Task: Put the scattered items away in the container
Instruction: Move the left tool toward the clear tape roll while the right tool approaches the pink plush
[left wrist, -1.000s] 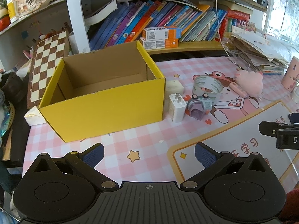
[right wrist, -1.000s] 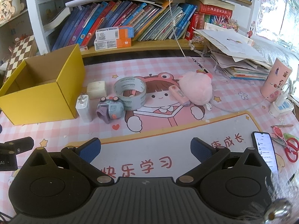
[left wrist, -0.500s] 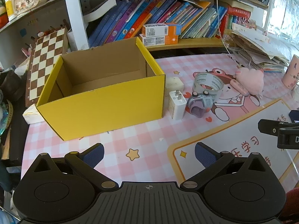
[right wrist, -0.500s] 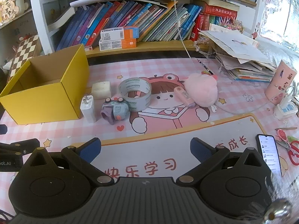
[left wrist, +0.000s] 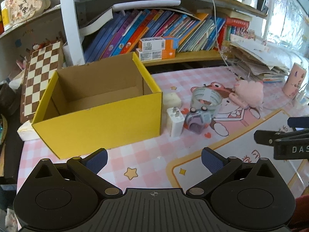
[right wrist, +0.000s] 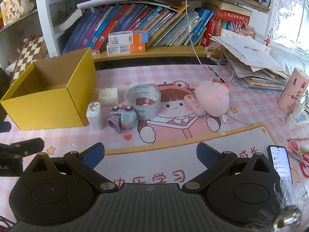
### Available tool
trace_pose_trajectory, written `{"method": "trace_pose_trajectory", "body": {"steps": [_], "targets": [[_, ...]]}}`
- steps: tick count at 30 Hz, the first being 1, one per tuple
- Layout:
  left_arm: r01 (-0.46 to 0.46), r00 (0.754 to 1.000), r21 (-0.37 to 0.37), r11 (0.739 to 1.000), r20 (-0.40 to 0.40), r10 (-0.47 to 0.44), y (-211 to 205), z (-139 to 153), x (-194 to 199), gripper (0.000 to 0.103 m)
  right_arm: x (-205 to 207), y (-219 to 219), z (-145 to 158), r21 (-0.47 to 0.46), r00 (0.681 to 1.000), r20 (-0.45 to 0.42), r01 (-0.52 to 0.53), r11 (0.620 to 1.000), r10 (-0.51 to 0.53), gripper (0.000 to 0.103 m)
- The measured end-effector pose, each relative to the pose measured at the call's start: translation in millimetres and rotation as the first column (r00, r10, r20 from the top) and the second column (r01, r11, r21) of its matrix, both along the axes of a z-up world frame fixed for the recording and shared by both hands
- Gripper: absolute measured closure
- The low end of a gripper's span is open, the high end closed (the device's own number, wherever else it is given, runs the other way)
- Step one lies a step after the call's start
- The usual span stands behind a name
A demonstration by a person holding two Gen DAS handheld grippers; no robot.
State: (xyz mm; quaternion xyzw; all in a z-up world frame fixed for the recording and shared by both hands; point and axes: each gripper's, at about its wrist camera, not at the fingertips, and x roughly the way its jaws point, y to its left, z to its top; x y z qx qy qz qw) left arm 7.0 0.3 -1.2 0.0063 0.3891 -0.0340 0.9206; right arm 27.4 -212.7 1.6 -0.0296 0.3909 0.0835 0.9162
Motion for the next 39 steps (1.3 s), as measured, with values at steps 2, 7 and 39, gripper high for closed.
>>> {"method": "trace_pose_trajectory", "body": {"steps": [2, 7, 39], "targets": [[0.006, 1.000, -0.011, 1.000, -0.004, -0.006, 0.4, -0.7, 1.6, 0.000, 1.5, -0.1, -1.9, 0.000, 1.000, -0.010, 0.001, 1.000, -0.001, 0.000], [0.045, 0.999, -0.034, 0.998, -0.003, -0.045, -1.3, -0.6, 4.1, 0.000, 5.0, -1.9, -6.5, 0.007, 0.999, -0.033, 0.009, 1.000, -0.009, 0.000], [0.239, 0.967, 0.054, 0.970, 0.083, -0.242, -37.0, -2.9, 37.5, 0.013, 45.8, -17.9, -18.2, 0.105, 0.996, -0.081, 0.032, 0.994, -0.023, 0.039]]}}
